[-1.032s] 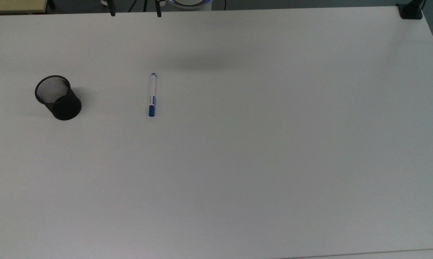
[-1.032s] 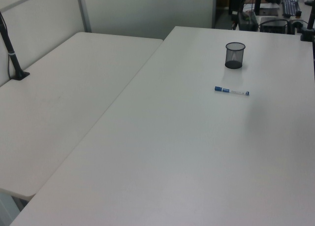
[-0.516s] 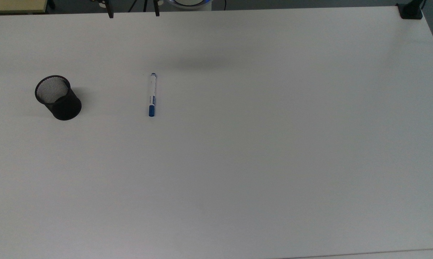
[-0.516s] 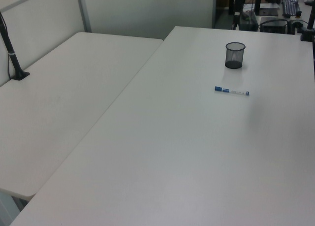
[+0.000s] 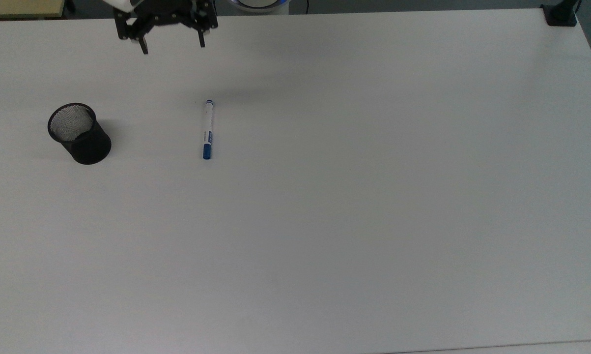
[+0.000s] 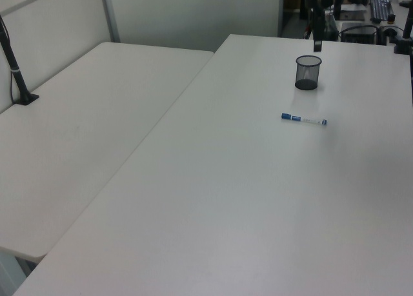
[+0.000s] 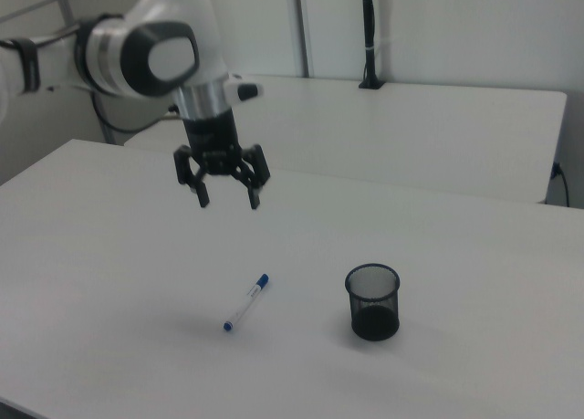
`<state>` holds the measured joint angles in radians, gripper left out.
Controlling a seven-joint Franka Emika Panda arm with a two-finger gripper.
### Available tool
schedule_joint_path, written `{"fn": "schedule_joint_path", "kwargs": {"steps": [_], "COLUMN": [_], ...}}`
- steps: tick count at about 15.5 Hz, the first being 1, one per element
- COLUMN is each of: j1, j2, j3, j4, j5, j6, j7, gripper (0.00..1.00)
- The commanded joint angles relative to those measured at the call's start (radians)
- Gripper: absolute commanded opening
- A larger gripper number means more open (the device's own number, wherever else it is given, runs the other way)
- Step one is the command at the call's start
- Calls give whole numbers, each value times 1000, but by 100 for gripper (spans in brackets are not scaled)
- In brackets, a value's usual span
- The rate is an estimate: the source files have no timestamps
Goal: Insert the marker
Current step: 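Lower the open gripper over the blue-capped white marker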
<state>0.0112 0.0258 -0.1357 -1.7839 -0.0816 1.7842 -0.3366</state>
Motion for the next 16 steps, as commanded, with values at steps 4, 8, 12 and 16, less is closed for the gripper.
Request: {"fn": "schedule_joint_path", "kwargs": {"steps": [4, 8, 12, 16], "j1": [-7, -22, -20, -17], "j2": [75, 169, 241, 276], "j3": [2, 5, 11, 25], "j4": [-218, -221, -219, -218], "j5": [-23, -23, -9, -4], "j6": [371, 478, 578, 618], "j7": [162, 174, 272, 318], "gripper": [100, 100, 100, 91]}}
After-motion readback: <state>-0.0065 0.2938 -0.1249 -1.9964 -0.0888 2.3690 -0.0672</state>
